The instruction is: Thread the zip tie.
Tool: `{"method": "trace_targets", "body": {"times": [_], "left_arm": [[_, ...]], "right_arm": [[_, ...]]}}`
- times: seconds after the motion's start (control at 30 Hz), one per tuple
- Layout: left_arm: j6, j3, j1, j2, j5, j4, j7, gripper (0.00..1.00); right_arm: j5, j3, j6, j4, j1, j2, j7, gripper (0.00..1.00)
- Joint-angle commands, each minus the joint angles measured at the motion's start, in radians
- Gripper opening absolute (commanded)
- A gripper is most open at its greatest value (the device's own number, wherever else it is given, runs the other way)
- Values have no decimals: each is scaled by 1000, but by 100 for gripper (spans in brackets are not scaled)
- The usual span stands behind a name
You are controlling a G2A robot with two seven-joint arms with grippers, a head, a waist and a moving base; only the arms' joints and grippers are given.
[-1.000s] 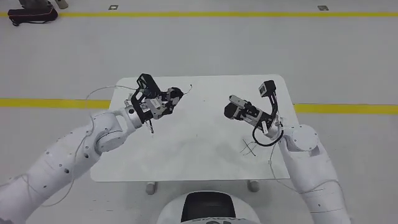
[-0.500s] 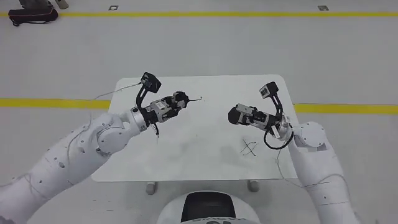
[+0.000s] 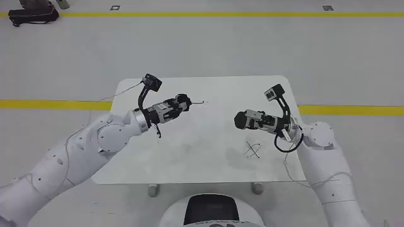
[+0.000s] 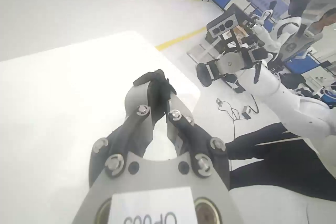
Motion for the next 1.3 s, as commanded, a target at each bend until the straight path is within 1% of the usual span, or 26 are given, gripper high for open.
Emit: {"method": "trace_targets", "body": {"times": [0.0, 0.03, 0.1, 0.13, 0.23, 0.27, 0.3, 0.33, 0.4, 0.47, 0.53, 0.57, 0.6, 0.83, 0.9, 0.93, 0.97, 1.03, 1.1, 1.2, 1.27], "left_arm": [[0, 0, 0, 0, -2, 0, 0, 0], [0, 0, 0, 0, -2, 0, 0, 0], [8, 0, 8, -3, -31, 1, -14, 0], [0, 0, 13, -6, -70, 2, -25, 0], [0, -9, 25, -12, -248, -2, -95, 0], [0, -13, 26, -15, -307, -4, -136, 0], [0, -19, 26, -16, -347, -3, -162, 0], [0, -26, 29, -19, -384, 0, -176, 0], [0, -37, 38, -25, -470, 2, -223, 0], [0, -49, 47, -32, -523, 11, -254, 0], [0, -67, 58, -40, -585, 26, -284, 0], [0, -77, 59, -43, -591, 33, -292, 0], [0, -93, 52, -46, -546, 32, -278, 0], [3, -91, 54, -47, -548, 32, -278, 0], [11, -91, 68, -52, -606, 35, -278, 0], [19, -92, 71, -54, -646, 38, -297, 0], [24, -95, 71, -56, -695, 43, -335, 0], [21, -100, 76, -59, -776, 52, -384, 0], [10, -109, 81, -64, -875, 62, -435, 0], [16, -113, 85, -72, -967, 78, -504, 0], [33, -114, 84, -77, -1014, 88, -540, 0]], "right_arm": [[0, 0, 0, 0, 0, 0, 0, 100], [0, 0, 0, 0, 0, 0, 0, 100], [20, -6, 0, -7, -8, 0, -10, 100], [30, -8, 0, -5, -8, 1, 12, 100], [92, -1, 0, 19, 0, 5, 89, 100], [109, 0, 0, 32, 6, 7, 95, 100], [116, -4, 0, 36, 8, 9, 95, 100], [130, -15, 0, 38, 10, 12, 95, 100], [155, -28, 0, 43, 16, 22, 95, 100], [182, -40, 0, 50, 19, 31, 95, 100], [239, -59, 0, 63, 22, 41, 95, 100], [261, -70, 0, 72, 25, 46, 95, 100], [269, -73, 0, 83, 28, 50, 95, 100], [269, -73, 0, 83, 28, 50, 95, 100], [258, -84, 3, 66, 21, 49, 76, 100], [253, -88, 2, 63, 17, 49, 72, 100], [249, -91, 0, 66, 15, 50, 70, 100], [253, -95, 0, 74, 17, 51, 73, 100], [265, -98, 0, 84, 21, 51, 83, 100], [284, -103, 0, 98, 29, 50, 95, 100], [288, -108, 0, 104, 34, 49, 95, 100]]}}
